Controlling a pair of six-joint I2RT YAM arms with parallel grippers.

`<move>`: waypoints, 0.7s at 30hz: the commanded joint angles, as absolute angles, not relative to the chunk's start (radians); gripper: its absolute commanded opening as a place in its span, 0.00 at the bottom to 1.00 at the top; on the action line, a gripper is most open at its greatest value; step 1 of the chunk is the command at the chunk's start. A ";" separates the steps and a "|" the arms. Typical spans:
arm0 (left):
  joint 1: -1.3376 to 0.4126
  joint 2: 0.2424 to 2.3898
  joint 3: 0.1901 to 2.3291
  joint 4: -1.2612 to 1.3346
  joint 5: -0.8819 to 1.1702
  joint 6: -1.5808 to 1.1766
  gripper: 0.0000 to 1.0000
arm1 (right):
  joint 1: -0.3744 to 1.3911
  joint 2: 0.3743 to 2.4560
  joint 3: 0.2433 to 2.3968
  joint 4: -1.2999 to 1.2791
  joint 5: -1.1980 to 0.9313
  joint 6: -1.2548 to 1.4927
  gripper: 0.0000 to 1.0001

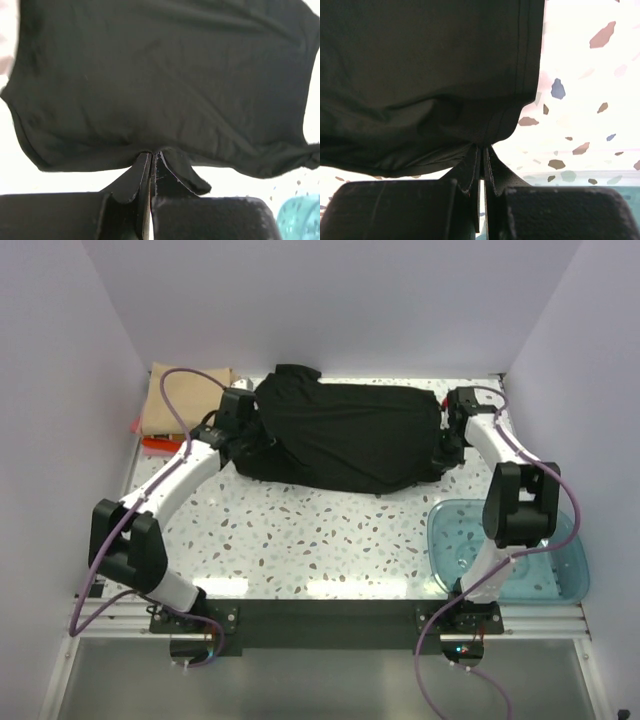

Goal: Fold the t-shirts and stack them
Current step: Fold the tshirt

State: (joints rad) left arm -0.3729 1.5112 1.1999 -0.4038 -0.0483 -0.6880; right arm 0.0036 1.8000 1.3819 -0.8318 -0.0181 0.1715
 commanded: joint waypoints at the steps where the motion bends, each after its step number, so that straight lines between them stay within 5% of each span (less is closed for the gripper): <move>1: -0.330 1.566 1.302 -0.351 -0.041 -0.634 0.00 | 0.003 1.848 1.468 -0.870 -0.038 0.169 0.00; 21: -0.227 1.916 1.644 -0.379 -0.069 -0.594 0.00 | 0.003 2.088 1.782 -0.969 0.020 0.221 0.00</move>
